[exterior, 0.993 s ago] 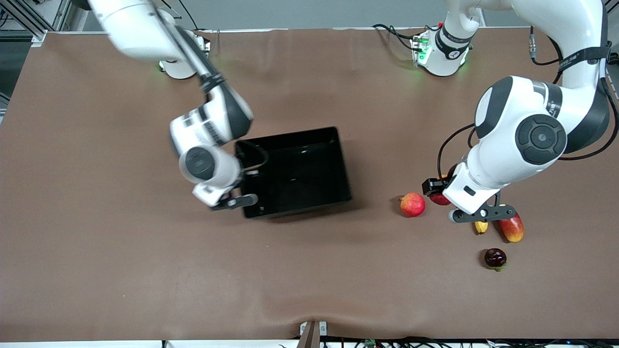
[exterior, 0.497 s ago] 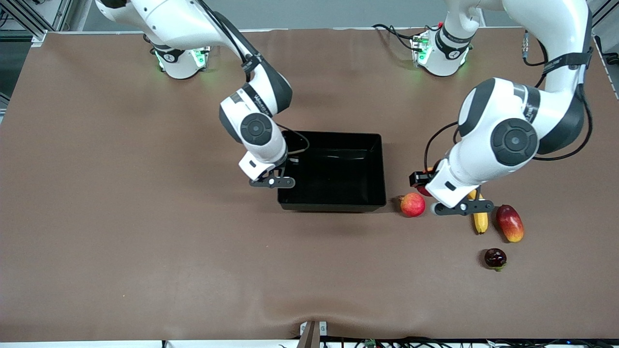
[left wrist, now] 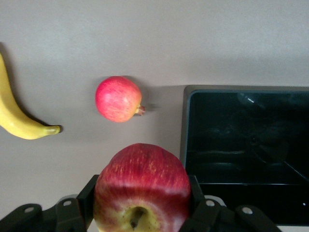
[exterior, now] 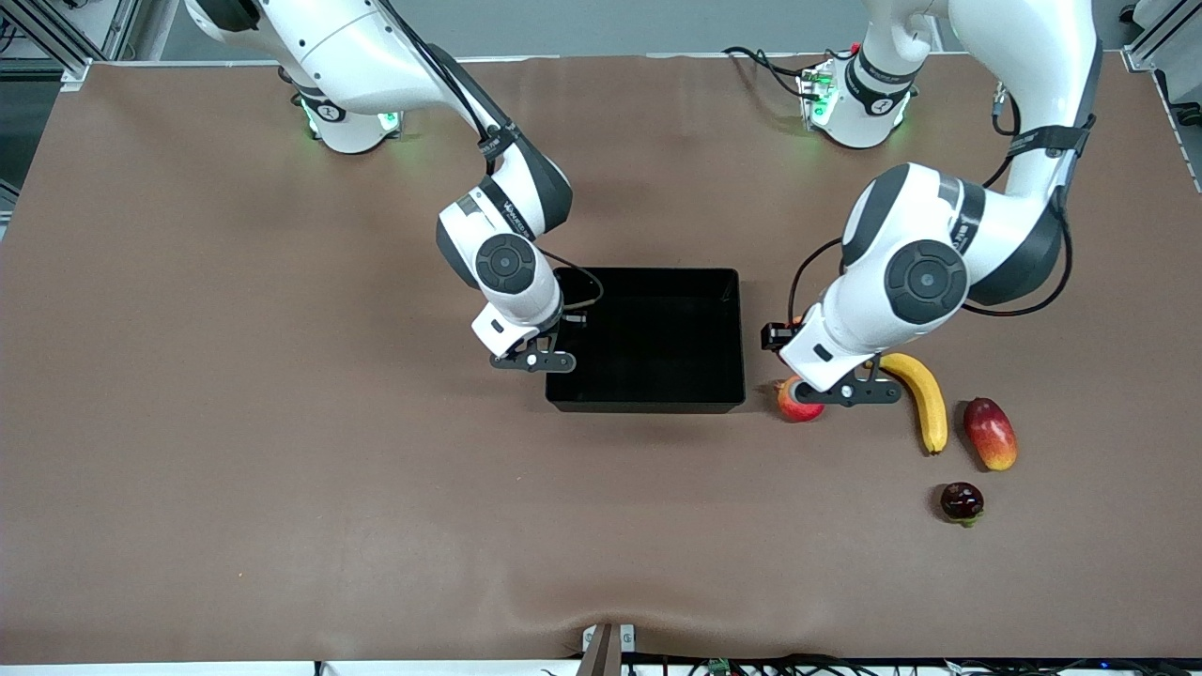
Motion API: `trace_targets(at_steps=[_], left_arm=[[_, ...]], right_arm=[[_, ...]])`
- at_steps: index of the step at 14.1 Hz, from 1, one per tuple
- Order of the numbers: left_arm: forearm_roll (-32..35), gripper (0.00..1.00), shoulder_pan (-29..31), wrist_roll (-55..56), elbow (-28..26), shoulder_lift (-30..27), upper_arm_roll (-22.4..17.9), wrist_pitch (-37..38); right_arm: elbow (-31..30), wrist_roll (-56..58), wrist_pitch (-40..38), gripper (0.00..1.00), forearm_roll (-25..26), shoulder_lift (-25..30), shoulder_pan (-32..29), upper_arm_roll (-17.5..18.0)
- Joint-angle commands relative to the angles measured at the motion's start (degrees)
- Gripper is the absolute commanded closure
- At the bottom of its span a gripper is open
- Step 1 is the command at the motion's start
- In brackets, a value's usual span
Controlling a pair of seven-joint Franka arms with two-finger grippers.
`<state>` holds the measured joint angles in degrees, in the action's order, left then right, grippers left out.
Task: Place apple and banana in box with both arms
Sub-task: 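Drag the black box toward the fruit with the right gripper while the left gripper lifts, then withdraw the right gripper while the left gripper carries the apple over the box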
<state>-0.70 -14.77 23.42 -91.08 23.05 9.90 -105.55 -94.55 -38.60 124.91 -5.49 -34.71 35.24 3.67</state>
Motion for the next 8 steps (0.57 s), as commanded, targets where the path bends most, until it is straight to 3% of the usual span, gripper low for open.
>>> trace_targets(at_steps=[1, 4, 8], left_arm=[[-1.1, 1.0, -0.1, 4.9, -3.4, -1.7, 2.4, -3.6], [-1.1, 1.0, -2.2, 11.2, -3.9, -0.1, 3.7, -6.4], [-0.2, 1.0, -6.8, 20.6, -4.4, 3.1, 3.6, -10.8]], right_arm=[[-0.1, 0.4, -3.2, 0.0, -0.7, 3.9, -2.0, -0.1], [-0.2, 5.2, -7.6, 0.0, -0.7, 7.7, -5.7, -0.2], [-0.4, 17.3, -11.2, 0.0, -0.7, 13.7, -15.6, -0.1]])
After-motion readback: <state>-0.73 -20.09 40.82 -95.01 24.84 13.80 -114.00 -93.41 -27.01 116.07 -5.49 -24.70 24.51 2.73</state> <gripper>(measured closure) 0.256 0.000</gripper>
